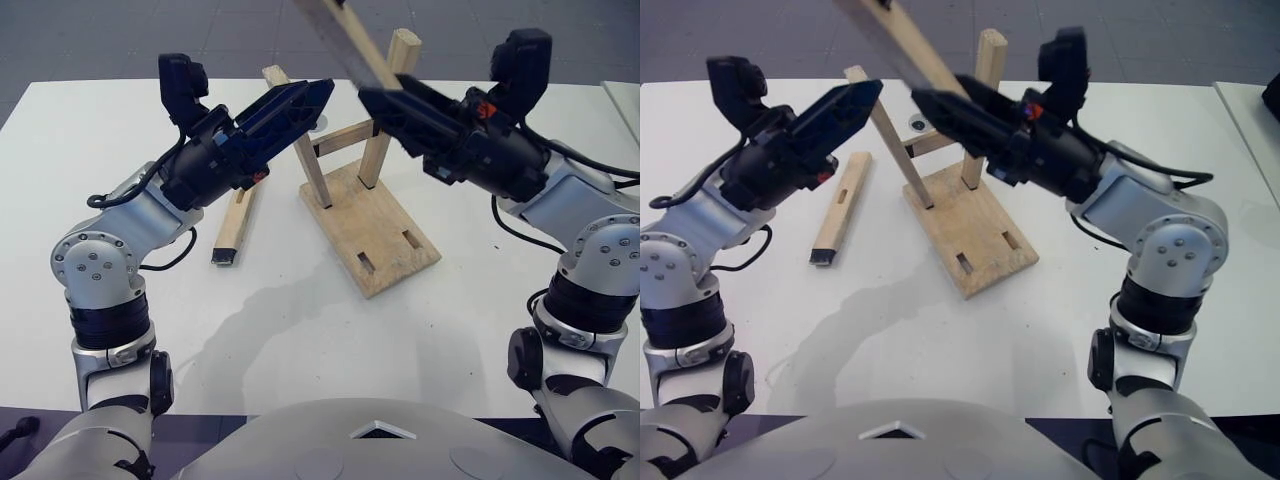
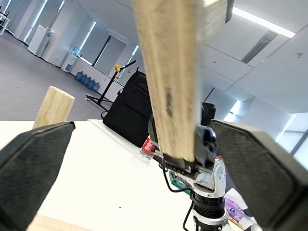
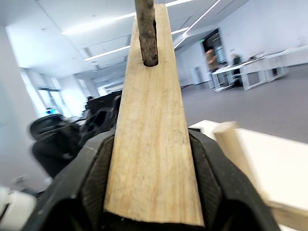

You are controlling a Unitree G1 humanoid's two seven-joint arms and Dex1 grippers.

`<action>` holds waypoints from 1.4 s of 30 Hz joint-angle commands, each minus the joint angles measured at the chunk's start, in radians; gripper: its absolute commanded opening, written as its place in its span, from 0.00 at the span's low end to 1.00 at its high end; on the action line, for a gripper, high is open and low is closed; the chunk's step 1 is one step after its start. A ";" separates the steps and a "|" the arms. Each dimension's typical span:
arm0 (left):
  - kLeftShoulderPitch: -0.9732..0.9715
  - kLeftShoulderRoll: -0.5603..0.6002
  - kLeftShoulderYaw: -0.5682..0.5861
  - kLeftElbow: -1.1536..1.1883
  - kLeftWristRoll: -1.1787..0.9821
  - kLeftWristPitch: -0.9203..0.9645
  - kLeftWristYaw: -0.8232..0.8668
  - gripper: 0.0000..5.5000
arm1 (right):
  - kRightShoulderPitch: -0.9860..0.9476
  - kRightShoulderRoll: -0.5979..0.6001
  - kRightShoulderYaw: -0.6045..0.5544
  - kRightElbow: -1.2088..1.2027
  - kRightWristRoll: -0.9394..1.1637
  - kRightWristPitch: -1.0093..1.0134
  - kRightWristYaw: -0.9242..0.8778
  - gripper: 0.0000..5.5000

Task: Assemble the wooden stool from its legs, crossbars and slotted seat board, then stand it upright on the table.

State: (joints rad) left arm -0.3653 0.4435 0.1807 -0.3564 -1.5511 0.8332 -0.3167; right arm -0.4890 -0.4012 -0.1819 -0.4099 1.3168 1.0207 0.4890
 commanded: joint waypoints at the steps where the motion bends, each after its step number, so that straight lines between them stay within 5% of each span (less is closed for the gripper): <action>1: -0.020 0.009 -0.001 -0.004 -0.107 0.035 -0.020 0.98 | 0.008 -0.021 0.002 0.046 0.139 0.041 0.081 0.38; 8: -0.024 0.044 -0.011 -0.025 -0.177 0.065 -0.061 0.98 | 0.016 -0.039 0.029 0.105 0.228 0.076 0.109 0.38; 27: -0.037 0.083 -0.008 0.012 -0.131 0.063 -0.107 0.44 | 0.033 -0.060 0.081 0.089 0.119 0.053 0.155 0.38; 33: -0.030 0.094 0.004 0.042 -0.077 0.057 -0.137 0.38 | 0.035 -0.067 0.078 0.091 0.101 0.051 0.171 0.38; 42: -0.030 0.113 0.048 0.084 0.029 0.030 -0.171 0.37 | 0.128 -0.218 0.068 0.050 -0.058 0.022 0.282 0.64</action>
State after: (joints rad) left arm -0.3932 0.5287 0.2027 -0.2856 -1.5806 0.8834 -0.4744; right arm -0.4204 -0.5292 -0.1079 -0.3327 1.3344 1.0529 0.7119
